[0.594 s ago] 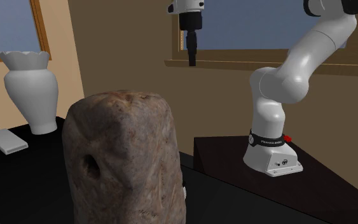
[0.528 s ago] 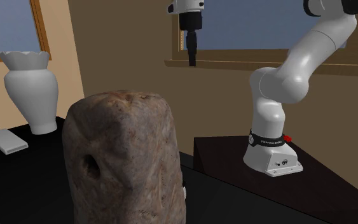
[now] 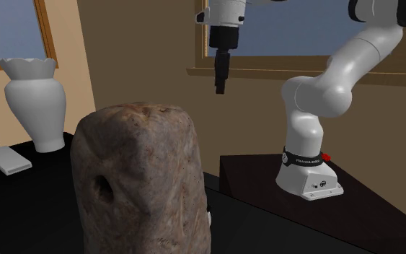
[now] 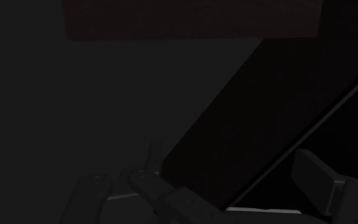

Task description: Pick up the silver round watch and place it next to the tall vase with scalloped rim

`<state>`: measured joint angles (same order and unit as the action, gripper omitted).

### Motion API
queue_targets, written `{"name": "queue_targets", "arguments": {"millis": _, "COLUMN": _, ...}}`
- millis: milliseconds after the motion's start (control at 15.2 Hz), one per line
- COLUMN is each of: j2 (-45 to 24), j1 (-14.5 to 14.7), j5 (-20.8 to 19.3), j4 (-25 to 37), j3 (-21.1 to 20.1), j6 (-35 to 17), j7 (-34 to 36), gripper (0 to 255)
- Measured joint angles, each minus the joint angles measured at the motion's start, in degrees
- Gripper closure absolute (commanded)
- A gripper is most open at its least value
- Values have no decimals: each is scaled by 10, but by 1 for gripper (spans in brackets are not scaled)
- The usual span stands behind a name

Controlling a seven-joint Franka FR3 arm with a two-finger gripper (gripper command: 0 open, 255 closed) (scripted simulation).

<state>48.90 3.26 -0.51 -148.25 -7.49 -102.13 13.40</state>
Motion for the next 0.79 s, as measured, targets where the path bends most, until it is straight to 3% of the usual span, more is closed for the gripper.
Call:
{"name": "queue_targets", "arguments": {"millis": 528, "j2": -7, "j1": 47, "j5": 49, "j4": -79, "j3": -112, "j6": -165, "j7": 104, "gripper": 0}}
{"name": "queue_targets", "arguments": {"millis": 792, "j2": -53, "j1": 55, "j5": 61, "j4": -93, "j3": -188, "j6": -262, "j7": 169, "gripper": 0}}
